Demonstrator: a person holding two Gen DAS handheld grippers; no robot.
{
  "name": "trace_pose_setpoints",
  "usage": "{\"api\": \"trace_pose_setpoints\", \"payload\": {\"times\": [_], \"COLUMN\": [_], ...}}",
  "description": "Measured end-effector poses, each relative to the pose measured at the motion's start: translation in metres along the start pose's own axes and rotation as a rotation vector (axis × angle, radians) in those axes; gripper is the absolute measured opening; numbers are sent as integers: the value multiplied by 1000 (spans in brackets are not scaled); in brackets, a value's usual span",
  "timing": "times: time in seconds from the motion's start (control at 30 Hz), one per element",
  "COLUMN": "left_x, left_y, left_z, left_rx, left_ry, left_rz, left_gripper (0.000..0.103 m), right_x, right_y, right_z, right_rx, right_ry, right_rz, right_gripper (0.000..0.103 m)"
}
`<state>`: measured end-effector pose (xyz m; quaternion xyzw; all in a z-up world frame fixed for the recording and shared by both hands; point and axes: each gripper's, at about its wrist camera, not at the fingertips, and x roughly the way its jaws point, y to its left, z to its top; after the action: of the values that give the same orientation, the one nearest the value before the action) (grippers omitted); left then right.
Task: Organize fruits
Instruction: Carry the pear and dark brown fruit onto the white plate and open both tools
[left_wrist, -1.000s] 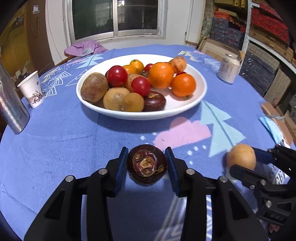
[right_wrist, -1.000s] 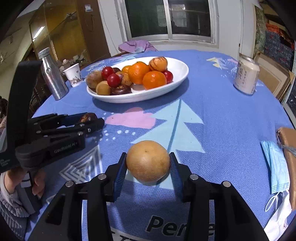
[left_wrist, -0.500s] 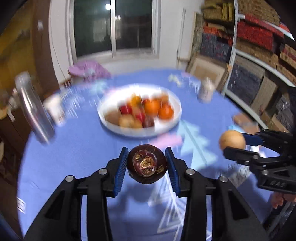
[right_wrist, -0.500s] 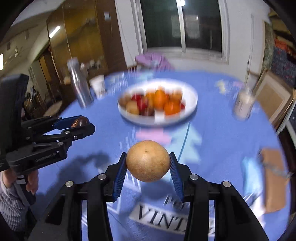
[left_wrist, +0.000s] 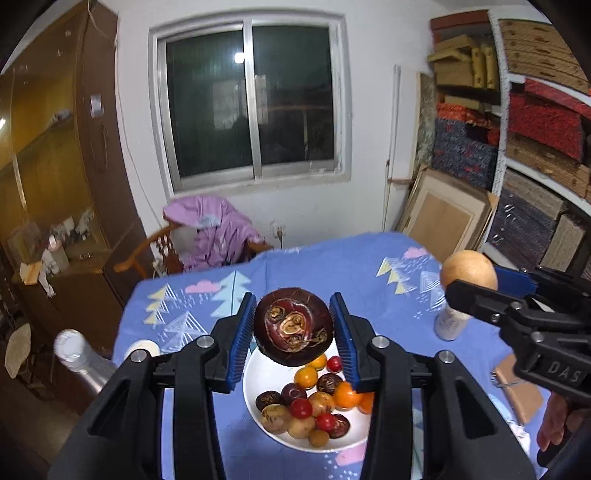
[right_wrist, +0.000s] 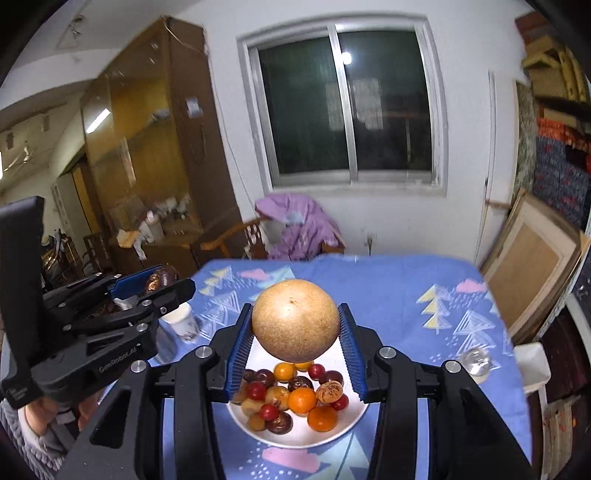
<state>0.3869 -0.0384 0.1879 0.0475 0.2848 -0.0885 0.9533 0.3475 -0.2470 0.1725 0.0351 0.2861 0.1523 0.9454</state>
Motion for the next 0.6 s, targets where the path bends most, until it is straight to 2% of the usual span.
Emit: {"api": "trace_pose_setpoints", "payload": {"times": [0.13,0.27,0.6], "left_x": [88,146,227], "left_y": [14,24,30], "left_z": [-20,-42,-83], "left_rx": [-50,-75,-86], "left_ry": [124,210,361], "left_rz": [-10,-22,-32], "left_gripper": [40,40,40], "right_x": [91,155,225], "right_y": [-15,-21,-33], "right_z": [-20,-41,-70], "right_rx": [43,45,59], "right_ry": [140,243,379], "right_rz": [12,4,-45], "right_gripper": [46,46,46]}}
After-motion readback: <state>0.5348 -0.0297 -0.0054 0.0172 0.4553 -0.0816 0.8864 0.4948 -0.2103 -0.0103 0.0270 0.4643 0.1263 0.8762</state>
